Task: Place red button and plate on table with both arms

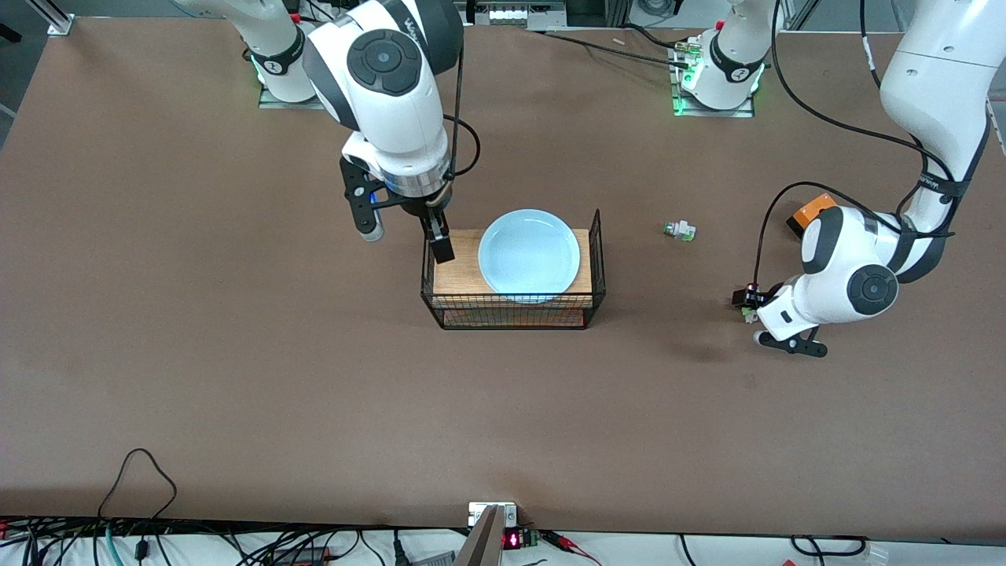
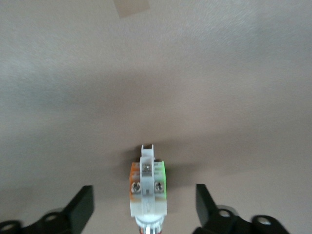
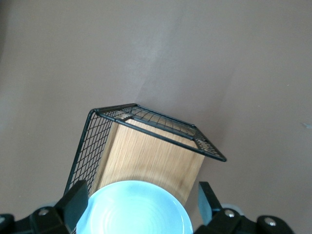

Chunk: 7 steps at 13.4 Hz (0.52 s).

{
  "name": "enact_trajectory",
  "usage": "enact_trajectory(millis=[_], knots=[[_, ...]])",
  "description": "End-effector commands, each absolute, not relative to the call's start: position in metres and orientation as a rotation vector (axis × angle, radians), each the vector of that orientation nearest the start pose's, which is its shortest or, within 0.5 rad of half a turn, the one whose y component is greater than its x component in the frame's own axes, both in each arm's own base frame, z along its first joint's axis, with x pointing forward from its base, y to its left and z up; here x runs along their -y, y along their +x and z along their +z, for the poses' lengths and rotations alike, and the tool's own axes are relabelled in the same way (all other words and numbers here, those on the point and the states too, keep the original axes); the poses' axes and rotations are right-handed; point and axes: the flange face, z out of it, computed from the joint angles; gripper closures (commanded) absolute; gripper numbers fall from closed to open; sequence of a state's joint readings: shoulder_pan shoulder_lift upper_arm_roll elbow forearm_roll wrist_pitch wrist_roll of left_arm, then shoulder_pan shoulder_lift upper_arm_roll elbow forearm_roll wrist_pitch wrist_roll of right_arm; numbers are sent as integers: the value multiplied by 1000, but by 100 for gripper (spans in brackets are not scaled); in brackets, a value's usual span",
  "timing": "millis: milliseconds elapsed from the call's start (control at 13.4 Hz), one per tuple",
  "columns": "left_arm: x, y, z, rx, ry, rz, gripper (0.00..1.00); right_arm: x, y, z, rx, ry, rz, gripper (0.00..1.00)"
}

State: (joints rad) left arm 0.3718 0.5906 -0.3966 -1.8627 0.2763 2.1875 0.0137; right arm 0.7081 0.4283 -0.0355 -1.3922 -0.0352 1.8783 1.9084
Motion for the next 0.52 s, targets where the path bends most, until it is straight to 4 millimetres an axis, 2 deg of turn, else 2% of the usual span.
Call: enact_trajectory(millis=[0, 75, 149, 373, 448], knots=[[8, 624, 257, -306, -3079, 345, 0, -450, 543, 457, -1753, -2541, -73, 0], [14, 627, 275, -284, -3070, 376, 0, -454, 544, 451, -1733, -2543, -25, 0], [29, 633, 295, -267, -3068, 400, 0, -458, 542, 450, -1696, -2561, -6, 0], [56, 636, 328, -223, -3046, 450, 0, -490, 516, 438, -1461, -2728, -23, 0], [60, 637, 342, -198, -3033, 464, 0, -496, 513, 431, -1410, -2760, -22, 0]])
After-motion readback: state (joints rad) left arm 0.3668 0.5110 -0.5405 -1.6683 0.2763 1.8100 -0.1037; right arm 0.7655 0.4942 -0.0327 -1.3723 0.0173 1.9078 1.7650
